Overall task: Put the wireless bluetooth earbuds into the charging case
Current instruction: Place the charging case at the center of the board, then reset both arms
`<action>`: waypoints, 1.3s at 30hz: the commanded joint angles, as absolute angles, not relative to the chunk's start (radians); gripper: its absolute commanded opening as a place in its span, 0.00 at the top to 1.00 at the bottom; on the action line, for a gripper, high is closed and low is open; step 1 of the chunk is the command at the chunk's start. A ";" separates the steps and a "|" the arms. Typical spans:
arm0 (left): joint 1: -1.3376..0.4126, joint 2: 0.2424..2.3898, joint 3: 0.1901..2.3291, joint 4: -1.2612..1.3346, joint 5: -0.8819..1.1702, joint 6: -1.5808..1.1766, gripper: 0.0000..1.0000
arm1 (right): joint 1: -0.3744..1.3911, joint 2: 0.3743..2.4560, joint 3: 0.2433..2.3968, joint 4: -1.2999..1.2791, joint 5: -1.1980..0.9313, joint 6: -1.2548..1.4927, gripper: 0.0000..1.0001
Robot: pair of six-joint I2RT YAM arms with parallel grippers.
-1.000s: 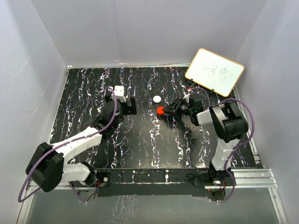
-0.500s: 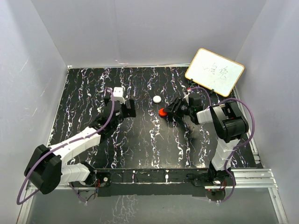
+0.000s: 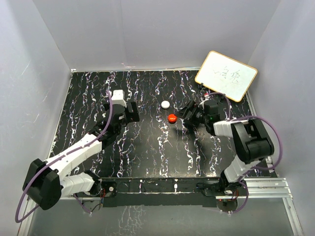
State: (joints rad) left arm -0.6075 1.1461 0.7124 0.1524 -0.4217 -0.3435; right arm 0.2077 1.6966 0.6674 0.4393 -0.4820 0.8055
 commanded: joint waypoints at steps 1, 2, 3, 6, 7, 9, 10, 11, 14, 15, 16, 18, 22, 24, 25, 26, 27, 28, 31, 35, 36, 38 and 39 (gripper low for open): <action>-0.595 1.078 0.731 0.093 -0.468 -0.385 0.02 | 0.178 1.513 0.597 0.401 -0.353 0.777 0.12; -0.595 1.070 0.724 0.098 -0.469 -0.388 0.02 | 0.173 1.466 0.575 0.399 -0.328 0.779 0.09; -0.594 1.062 0.718 0.103 -0.477 -0.392 0.02 | 0.166 1.421 0.558 0.391 -0.297 0.782 0.07; -0.593 1.053 0.721 0.099 -0.530 -0.421 0.01 | 0.142 1.309 0.521 0.357 -0.194 0.809 0.02; -0.593 1.054 0.728 0.094 -0.553 -0.433 0.01 | 0.135 1.273 0.512 0.352 -0.158 0.816 0.02; -0.594 1.061 0.741 0.089 -0.576 -0.450 0.01 | 0.121 1.213 0.496 0.351 -0.100 0.831 0.02; -0.593 1.064 0.751 0.083 -0.583 -0.449 0.01 | 0.114 1.187 0.492 0.350 -0.074 0.839 0.02; -0.594 1.066 0.758 0.078 -0.587 -0.448 0.01 | 0.104 1.166 0.491 0.351 -0.048 0.844 0.02; -0.594 1.066 0.757 0.084 -0.596 -0.448 0.01 | 0.066 1.133 0.505 0.353 0.000 0.846 0.02; -0.593 1.069 0.757 0.083 -0.605 -0.447 0.01 | 0.049 1.135 0.514 0.354 -0.001 0.846 0.02; -0.593 1.071 0.758 0.080 -0.619 -0.449 0.01 | 0.025 1.143 0.529 0.350 -0.019 0.846 0.01; -0.593 1.086 0.777 0.058 -0.650 -0.449 0.02 | -0.056 1.190 0.556 0.346 -0.094 0.874 0.02; -0.592 1.133 0.866 -0.031 -0.769 -0.440 0.01 | -0.182 1.300 0.606 0.352 -0.276 0.910 0.02; -0.591 1.159 0.904 -0.053 -0.843 -0.423 0.01 | -0.198 1.314 0.620 0.355 -0.303 0.905 0.02; -0.591 1.178 0.926 -0.056 -0.871 -0.414 0.01 | -0.201 1.314 0.623 0.360 -0.302 0.901 0.02; -0.590 1.191 0.937 -0.054 -0.896 -0.398 0.01 | -0.201 1.311 0.625 0.365 -0.302 0.897 0.02; -0.588 1.205 0.949 -0.049 -0.916 -0.381 0.01 | -0.202 1.308 0.628 0.367 -0.302 0.895 0.02; -0.585 1.218 0.957 -0.041 -0.934 -0.365 0.02 | -0.201 1.305 0.631 0.368 -0.302 0.890 0.02; -0.560 1.251 0.980 -0.014 -0.950 -0.333 0.02 | -0.203 1.299 0.639 0.364 -0.306 0.873 0.01; -0.478 1.272 0.999 -0.005 -0.849 -0.338 0.02 | -0.203 1.299 0.650 0.361 -0.322 0.862 0.02; -0.448 1.269 0.997 -0.004 -0.800 -0.343 0.02 | -0.203 1.297 0.652 0.359 -0.329 0.861 0.02; -0.388 1.252 0.977 0.018 -0.680 -0.361 0.02 | -0.203 1.295 0.655 0.360 -0.337 0.859 0.02; -0.360 1.236 0.961 0.038 -0.610 -0.370 0.02 | -0.204 1.295 0.656 0.359 -0.341 0.859 0.02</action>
State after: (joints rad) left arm -0.4530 1.2865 0.9611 -0.0082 -0.8001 -0.3595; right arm -0.1993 1.3266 0.6060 0.3153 -0.3115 0.8806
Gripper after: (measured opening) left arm 0.985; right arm 0.983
